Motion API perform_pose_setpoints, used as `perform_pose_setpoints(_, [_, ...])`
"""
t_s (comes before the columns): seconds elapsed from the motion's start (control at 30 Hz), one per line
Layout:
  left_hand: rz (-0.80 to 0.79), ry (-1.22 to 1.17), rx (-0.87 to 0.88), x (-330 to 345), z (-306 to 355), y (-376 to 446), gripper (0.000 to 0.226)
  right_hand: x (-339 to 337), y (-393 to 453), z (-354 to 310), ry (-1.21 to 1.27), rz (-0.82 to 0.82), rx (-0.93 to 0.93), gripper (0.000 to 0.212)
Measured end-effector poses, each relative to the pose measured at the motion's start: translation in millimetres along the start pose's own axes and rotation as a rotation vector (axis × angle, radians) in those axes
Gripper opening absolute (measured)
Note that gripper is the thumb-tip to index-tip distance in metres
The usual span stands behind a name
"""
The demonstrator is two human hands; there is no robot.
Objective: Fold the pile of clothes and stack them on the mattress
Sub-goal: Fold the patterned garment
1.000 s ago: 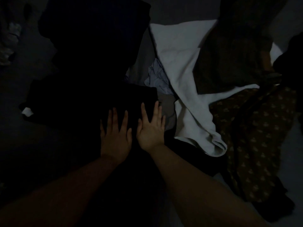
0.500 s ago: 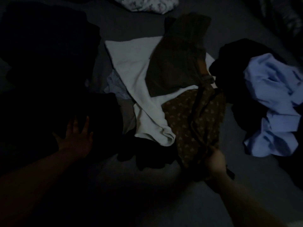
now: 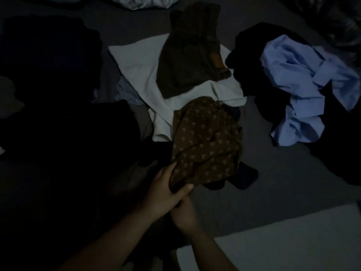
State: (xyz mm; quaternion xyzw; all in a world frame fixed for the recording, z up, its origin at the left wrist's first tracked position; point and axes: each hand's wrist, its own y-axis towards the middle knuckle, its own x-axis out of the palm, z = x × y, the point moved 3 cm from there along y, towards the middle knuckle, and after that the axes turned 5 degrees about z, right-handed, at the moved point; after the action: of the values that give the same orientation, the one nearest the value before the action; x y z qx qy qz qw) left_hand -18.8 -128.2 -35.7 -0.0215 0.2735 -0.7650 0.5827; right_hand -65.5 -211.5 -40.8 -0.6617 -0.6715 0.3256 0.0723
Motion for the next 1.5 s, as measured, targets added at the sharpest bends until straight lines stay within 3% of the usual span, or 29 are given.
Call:
perform_pose_setpoints(0.07, [-0.079, 0.081, -0.035, 5.7, -10.9, -0.1, 0.081, 5.5, -16.9, 3.2, 0.083, -0.040, 0.067, 0.037])
perform_pose_setpoints(0.17, [0.001, 0.223, -0.121, -5.4, -30.9, 0.3, 0.042, -5.2, -31.1, 1.6, 0.102, -0.045, 0.160, 0.030])
perform_pose_setpoints(0.33, [0.119, 0.365, -0.152, -39.0, -63.9, -19.7, 0.029, -72.5, -26.4, 11.2, 0.239, 0.311, 0.226, 0.012])
perform_pose_setpoints(0.47, [0.233, 0.475, -0.234, -67.9, -94.5, -46.8, 0.031, -111.7, -6.8, 7.8, 0.210, 0.431, 0.275, 0.050])
perform_pose_setpoints(0.6, [0.351, 0.546, -0.419, -107.7, -131.3, -64.9, 0.027, -114.9, 34.5, 1.8, 0.369, 0.358, 0.342, 0.098])
perform_pose_setpoints(0.67, [0.343, 0.616, -0.485, -117.2, -150.3, -70.0, 0.035, -108.6, 54.8, 3.1, 0.419, 0.338, 0.426, 0.105])
perform_pose_setpoints(0.73, [0.401, 0.710, -0.496, -115.6, -143.7, -71.7, 0.040, -101.6, 66.1, 8.2, 0.290, 0.312, 0.412, 0.090])
perform_pose_setpoints(0.83, [0.585, 0.681, -0.157, -75.8, -81.6, -66.5, 0.034, -91.4, 60.2, 10.7, 0.080, 0.180, 0.382, 0.037])
perform_pose_setpoints(0.87, [0.559, 0.621, -0.007, -54.6, -53.6, -61.6, 0.035, -91.4, 51.5, 8.3, 0.079, 0.130, 0.381, 0.022])
perform_pose_setpoints(0.93, [0.405, 0.530, 0.191, -12.8, -20.2, -47.7, 0.046, -96.8, 35.4, 5.2, 0.217, 0.026, 0.457, 0.015])
perform_pose_setpoints(1.0, [0.215, 0.674, 0.300, 22.8, -3.4, -28.3, 0.060, -106.3, 22.4, 9.3, 0.456, -0.047, 0.554, 0.020])
perform_pose_setpoints(1.07, [0.022, 0.920, 0.299, 48.4, 5.9, -13.5, 0.075, -118.7, 14.1, 13.7, 0.625, -0.058, 0.596, 0.021])
perform_pose_setpoints(1.17, [-0.238, 1.122, 0.073, 64.9, 0.6, -6.4, 0.073, -146.1, 15.5, 32.7, 0.695, 0.129, 0.655, 0.023])
perform_pose_setpoints(1.27, [-0.301, 1.193, 0.036, 67.5, -10.1, -19.3, 0.074, -172.9, 22.5, 64.5, 0.486, 0.420, 0.709, 0.015])
perform_pose_setpoints(1.33, [-0.280, 1.153, 0.082, 70.4, -14.9, -34.1, 0.080, -181.3, 24.1, 69.6, 0.051, 0.585, 0.504, 0.015])
perform_pose_setpoints(1.4, [-0.266, 1.120, 0.106, 76.2, -17.2, -50.6, 0.080, -169.6, 24.3, 52.6, -0.257, 0.579, 0.091, 0.017])
perform_pose_setpoints(1.47, [-0.234, 1.095, 0.129, 81.3, -15.1, -62.7, 0.075, -133.4, 23.6, 30.8, -0.328, 0.206, -0.160, 0.016])
perform_pose_setpoints(1.5, [-0.210, 1.072, 0.143, 83.1, -12.7, -66.7, 0.072, -113.0, 23.6, 30.2, -0.382, -0.032, -0.189, 0.021])
